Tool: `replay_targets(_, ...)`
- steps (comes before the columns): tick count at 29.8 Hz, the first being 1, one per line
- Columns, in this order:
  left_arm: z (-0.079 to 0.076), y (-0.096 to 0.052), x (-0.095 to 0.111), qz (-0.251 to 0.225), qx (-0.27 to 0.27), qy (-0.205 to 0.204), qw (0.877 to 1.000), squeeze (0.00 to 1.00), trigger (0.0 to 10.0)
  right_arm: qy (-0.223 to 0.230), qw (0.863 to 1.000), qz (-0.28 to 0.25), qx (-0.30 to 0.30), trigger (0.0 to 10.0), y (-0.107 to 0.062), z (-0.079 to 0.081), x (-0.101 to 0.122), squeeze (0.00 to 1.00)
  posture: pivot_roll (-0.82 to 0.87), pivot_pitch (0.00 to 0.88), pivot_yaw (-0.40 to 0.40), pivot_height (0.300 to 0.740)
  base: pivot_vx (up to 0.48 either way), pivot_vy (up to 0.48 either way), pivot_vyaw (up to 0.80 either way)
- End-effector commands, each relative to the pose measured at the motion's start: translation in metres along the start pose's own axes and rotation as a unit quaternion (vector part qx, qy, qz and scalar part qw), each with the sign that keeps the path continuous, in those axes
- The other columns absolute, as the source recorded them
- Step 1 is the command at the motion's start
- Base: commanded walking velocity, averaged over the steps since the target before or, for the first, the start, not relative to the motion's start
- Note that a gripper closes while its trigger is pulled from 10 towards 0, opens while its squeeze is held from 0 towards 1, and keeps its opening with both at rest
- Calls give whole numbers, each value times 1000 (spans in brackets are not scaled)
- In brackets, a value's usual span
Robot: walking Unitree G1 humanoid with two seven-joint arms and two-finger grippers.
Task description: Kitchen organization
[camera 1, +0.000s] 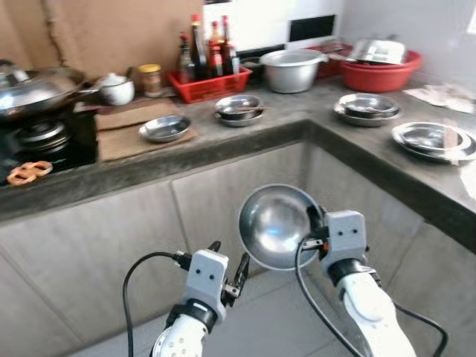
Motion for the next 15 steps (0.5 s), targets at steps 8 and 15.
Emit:
replay_targets(8,6,-1,-2,7,5,3,1000,0,10000,2,1000,-16,-7,0,-1,5,9,0,14,11,11,740,0,328,-800)
replay_targets(15,7,-1,-2,8,2,4,1000,0,10000,-3,1000,-15,-27,0,-2,0,9,0,14,13,14,740,0,321,-800)
Point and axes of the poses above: a point about 5 cm out from each wrist's last joint towards the gripper, its own y axis pointing out of the wrist towards the gripper, its own x axis along the axis of the wrist's last joint, z = x × y, the point moved 6 cm from there along y, pointing out of the wrist towards the gripper, and after that the axes turned 4 degrees about y, right-handed, at the moved point
